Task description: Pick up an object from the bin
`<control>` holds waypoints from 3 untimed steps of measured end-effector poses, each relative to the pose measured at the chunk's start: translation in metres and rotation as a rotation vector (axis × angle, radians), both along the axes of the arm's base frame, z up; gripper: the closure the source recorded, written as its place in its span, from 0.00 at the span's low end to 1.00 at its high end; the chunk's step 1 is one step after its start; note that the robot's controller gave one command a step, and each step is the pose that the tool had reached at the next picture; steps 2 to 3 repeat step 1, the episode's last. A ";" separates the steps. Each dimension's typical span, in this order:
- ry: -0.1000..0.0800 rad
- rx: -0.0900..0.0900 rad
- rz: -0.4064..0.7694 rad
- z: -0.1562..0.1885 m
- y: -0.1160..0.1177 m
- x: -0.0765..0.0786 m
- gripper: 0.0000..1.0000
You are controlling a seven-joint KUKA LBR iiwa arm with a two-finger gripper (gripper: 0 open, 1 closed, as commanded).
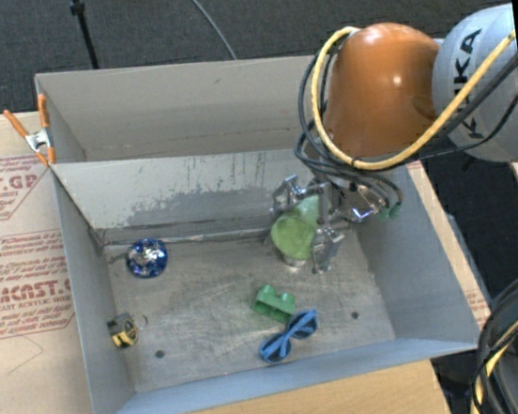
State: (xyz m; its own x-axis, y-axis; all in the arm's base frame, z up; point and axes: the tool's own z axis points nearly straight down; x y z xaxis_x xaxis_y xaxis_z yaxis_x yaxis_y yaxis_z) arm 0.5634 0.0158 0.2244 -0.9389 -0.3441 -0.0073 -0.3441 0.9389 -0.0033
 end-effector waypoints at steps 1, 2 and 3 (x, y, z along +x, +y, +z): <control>0.001 0.001 0.076 0.044 0.011 0.011 1.00; 0.001 0.001 0.076 0.044 0.011 0.011 1.00; 0.001 0.001 0.076 0.044 0.011 0.011 1.00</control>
Offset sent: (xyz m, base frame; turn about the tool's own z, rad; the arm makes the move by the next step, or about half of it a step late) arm 0.0090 0.0103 0.0421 -0.0754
